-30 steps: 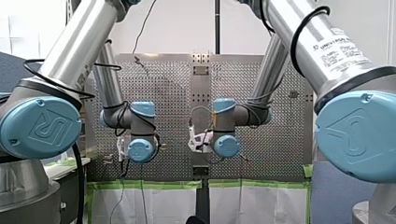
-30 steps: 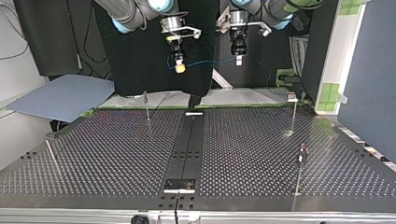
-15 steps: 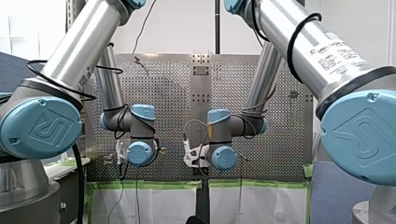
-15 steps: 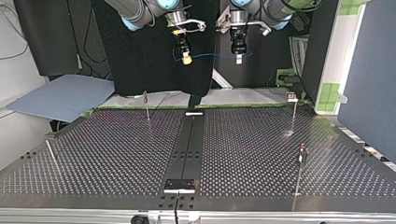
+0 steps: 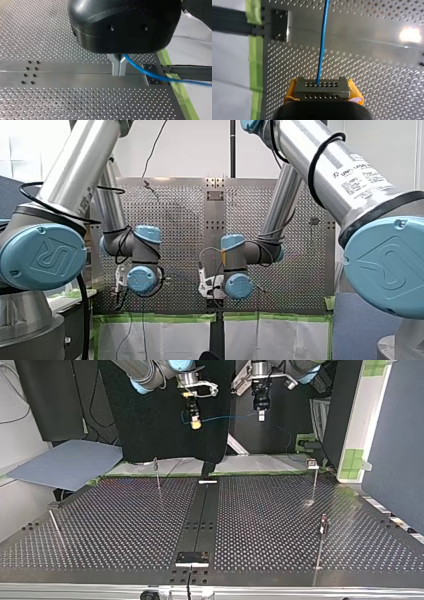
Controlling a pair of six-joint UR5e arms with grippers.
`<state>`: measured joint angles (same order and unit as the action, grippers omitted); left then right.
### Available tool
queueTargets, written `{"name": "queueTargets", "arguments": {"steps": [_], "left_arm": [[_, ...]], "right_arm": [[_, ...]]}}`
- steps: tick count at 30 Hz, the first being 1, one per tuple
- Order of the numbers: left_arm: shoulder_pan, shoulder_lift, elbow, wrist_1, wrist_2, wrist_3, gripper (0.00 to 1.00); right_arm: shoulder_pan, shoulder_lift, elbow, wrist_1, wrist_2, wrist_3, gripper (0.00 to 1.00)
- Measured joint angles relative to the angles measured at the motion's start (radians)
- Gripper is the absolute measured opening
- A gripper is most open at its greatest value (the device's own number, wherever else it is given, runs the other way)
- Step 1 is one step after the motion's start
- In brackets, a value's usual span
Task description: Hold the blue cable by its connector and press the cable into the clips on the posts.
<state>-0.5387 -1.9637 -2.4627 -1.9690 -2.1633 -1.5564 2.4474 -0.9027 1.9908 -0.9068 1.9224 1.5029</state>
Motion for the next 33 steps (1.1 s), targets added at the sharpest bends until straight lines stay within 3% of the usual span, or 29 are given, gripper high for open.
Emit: {"name": "queueTargets", "arguments": {"steps": [5,15,21,24,29,33], "left_arm": [[0.0,0.025,-0.003,-0.003,0.0,0.002,0.0],[-0.001,0.025,-0.007,-0.001,0.003,0.003,0.0],[-0.004,0.036,-0.044,0.019,0.026,-0.007,0.0],[-0.002,0.059,-0.063,0.007,0.027,-0.023,0.0],[0.006,0.099,-0.062,-0.029,0.004,-0.036,0.0],[0.01,0.135,-0.037,-0.065,-0.025,-0.042,0.0]], "right_arm": [[0.0,0.0,0.0,0.046,0.037,0.002,0.0],[0.0,-0.001,0.0,0.065,0.044,0.003,0.0],[-0.002,-0.034,0.003,0.091,0.015,0.019,0.0],[-0.003,-0.06,0.003,0.102,-0.004,0.035,0.0],[-0.012,-0.101,-0.005,0.134,-0.043,0.071,0.0],[-0.016,-0.135,-0.032,0.167,-0.076,0.082,0.0]]}}
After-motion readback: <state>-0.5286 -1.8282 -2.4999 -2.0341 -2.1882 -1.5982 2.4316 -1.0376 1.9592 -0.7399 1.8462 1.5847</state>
